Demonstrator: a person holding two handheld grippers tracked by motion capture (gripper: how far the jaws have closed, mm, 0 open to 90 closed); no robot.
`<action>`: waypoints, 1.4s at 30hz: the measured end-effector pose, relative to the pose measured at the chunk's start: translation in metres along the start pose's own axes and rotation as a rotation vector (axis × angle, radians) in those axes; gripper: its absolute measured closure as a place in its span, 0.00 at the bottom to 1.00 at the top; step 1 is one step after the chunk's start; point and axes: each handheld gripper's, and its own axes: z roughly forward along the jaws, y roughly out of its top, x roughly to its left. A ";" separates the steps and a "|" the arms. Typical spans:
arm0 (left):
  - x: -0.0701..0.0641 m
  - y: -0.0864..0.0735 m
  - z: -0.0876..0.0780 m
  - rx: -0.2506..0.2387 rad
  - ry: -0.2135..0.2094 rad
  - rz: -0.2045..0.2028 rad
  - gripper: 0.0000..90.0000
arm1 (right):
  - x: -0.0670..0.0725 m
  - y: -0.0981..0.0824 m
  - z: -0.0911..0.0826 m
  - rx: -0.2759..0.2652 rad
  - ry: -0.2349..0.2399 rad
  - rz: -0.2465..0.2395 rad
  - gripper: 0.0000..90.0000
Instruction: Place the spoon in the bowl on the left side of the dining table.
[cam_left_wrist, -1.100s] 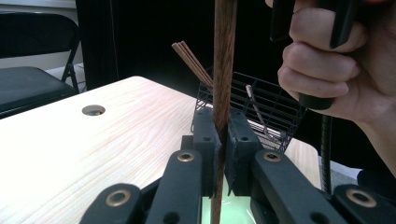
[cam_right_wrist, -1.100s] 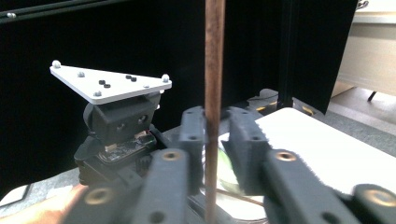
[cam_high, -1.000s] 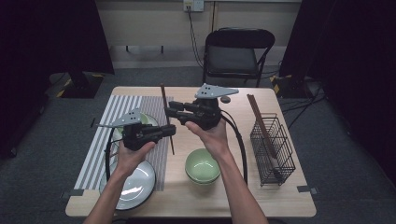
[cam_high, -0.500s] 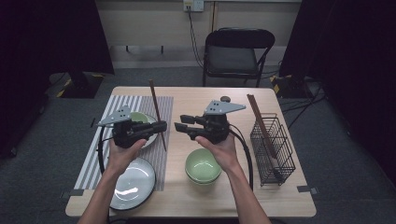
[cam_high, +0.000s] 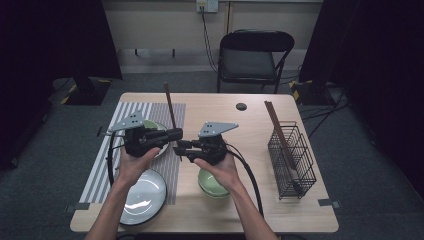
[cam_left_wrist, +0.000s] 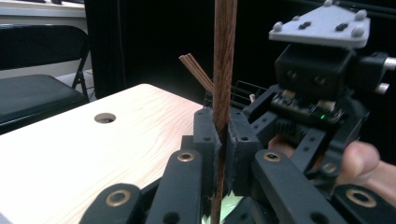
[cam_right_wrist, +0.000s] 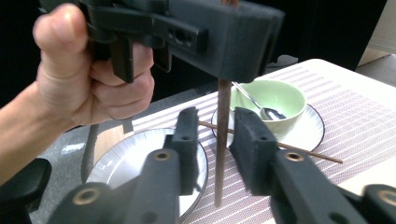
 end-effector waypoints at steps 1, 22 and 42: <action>0.000 0.000 0.001 0.000 -0.006 -0.001 0.94 | 0.000 -0.001 0.002 -0.007 0.006 0.003 0.84; -0.003 0.009 0.004 -0.024 -0.012 -0.005 0.94 | -0.004 -0.005 0.003 -0.042 0.031 0.013 0.95; 0.013 -0.005 -0.009 -0.013 0.037 -0.018 0.78 | -0.001 -0.004 -0.006 0.018 -0.026 0.000 0.96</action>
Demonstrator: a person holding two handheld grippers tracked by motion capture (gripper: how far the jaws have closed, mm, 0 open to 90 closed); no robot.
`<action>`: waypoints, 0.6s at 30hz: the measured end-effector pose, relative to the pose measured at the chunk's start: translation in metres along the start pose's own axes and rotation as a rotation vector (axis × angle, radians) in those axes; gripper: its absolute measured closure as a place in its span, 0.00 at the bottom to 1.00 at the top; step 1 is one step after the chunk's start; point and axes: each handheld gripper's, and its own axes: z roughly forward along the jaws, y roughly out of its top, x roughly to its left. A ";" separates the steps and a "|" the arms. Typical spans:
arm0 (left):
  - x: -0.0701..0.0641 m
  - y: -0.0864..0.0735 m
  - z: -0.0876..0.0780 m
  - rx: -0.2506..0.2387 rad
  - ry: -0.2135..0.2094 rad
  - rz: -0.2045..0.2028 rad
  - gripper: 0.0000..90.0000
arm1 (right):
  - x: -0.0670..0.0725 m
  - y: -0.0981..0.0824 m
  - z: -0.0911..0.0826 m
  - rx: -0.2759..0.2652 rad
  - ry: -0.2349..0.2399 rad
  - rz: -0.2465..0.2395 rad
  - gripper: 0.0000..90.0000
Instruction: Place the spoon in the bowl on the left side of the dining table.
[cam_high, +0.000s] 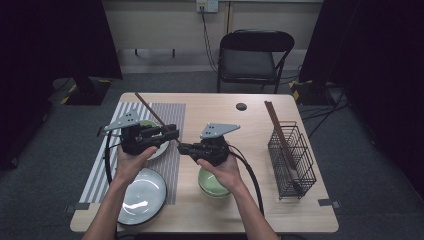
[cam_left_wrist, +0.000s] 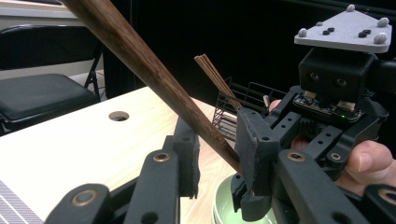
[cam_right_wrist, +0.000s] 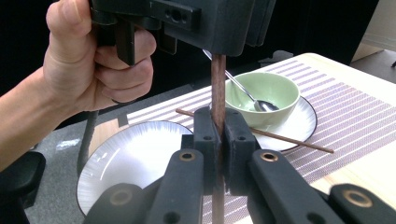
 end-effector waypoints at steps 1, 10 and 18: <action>0.000 0.000 0.000 0.000 0.000 0.002 0.78 | 0.000 0.000 0.000 0.000 0.001 0.001 0.96; 0.007 0.008 0.000 -0.043 -0.032 -0.034 0.69 | 0.002 -0.003 0.000 -0.019 0.025 0.007 0.96; 0.011 0.004 -0.001 -0.026 -0.004 -0.036 0.64 | 0.003 -0.003 -0.003 -0.018 0.012 0.012 0.96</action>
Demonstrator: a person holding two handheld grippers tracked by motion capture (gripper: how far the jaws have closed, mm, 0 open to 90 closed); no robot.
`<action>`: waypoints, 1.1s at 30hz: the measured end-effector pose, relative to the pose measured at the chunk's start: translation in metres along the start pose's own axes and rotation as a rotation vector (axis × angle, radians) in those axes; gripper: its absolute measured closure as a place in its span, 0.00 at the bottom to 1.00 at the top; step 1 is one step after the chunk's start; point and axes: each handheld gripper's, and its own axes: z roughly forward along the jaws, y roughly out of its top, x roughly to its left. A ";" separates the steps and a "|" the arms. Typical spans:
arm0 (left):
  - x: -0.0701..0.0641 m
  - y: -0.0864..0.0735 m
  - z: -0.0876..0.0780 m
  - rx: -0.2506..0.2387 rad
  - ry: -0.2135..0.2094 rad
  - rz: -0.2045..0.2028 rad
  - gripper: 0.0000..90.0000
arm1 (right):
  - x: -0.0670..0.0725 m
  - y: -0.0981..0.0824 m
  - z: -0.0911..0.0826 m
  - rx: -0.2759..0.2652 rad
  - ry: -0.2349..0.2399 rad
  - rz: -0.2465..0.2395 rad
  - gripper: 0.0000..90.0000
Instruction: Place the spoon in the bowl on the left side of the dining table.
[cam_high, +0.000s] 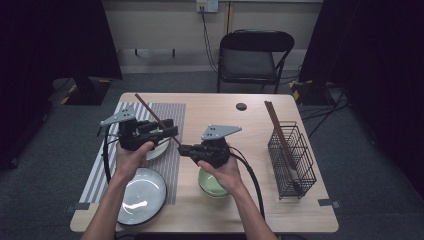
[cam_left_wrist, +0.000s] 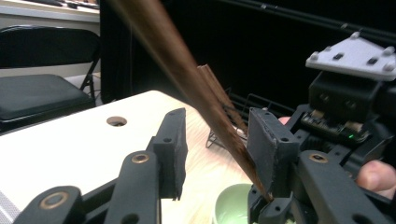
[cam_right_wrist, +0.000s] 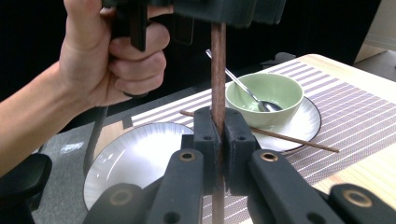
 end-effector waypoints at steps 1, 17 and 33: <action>0.001 -0.001 0.001 0.000 0.001 0.002 0.64 | -0.001 0.000 0.000 0.001 -0.008 0.003 0.96; 0.002 0.000 -0.005 0.015 0.031 0.004 0.55 | 0.002 0.005 -0.012 -0.004 -0.025 -0.026 0.95; 0.018 0.010 -0.035 -0.014 0.215 0.017 0.29 | 0.002 -0.003 -0.014 0.012 -0.017 -0.024 0.95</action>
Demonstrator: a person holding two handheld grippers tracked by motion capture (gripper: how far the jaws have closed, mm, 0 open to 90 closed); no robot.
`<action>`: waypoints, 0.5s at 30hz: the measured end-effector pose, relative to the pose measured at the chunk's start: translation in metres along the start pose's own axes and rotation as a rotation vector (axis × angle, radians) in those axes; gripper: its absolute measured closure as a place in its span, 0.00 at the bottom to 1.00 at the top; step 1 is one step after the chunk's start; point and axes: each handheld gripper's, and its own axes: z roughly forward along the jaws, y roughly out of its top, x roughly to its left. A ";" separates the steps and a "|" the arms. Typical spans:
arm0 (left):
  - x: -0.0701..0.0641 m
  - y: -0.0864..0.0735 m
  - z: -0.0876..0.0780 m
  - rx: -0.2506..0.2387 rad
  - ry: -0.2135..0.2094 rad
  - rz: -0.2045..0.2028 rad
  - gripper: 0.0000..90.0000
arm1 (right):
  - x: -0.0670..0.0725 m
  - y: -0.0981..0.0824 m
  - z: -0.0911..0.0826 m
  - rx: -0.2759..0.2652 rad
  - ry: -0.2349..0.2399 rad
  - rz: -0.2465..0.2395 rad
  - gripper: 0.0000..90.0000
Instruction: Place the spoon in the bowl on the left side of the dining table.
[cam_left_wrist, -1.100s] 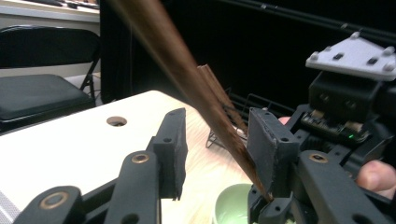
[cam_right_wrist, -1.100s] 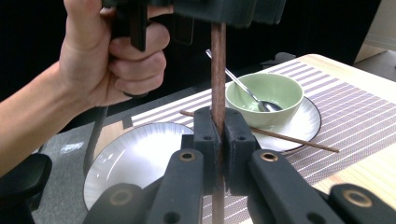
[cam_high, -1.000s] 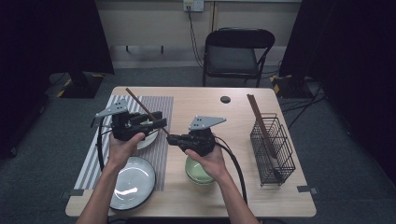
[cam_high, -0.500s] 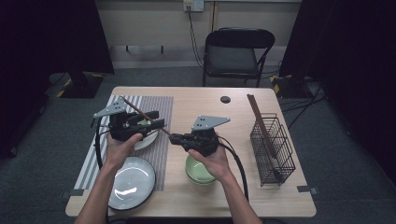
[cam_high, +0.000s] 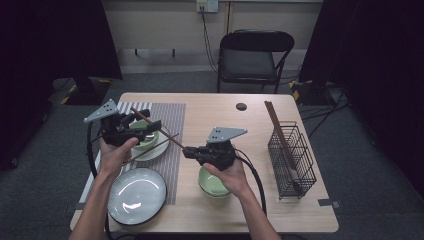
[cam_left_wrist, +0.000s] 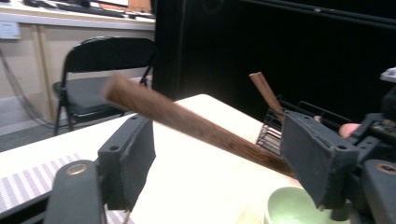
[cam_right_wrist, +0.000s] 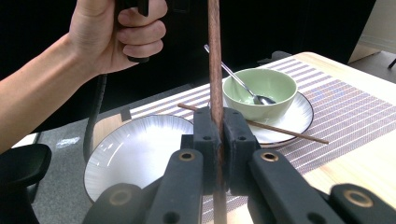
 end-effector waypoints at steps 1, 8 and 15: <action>0.000 0.000 0.000 0.003 0.008 0.008 0.28 | 0.000 0.001 0.000 0.002 -0.002 -0.003 0.95; 0.007 -0.006 0.002 0.034 0.042 0.001 0.23 | -0.001 0.003 -0.004 0.010 -0.005 0.006 0.95; 0.014 -0.012 -0.001 0.046 0.039 -0.037 0.23 | -0.001 0.001 -0.009 0.002 -0.010 -0.006 0.95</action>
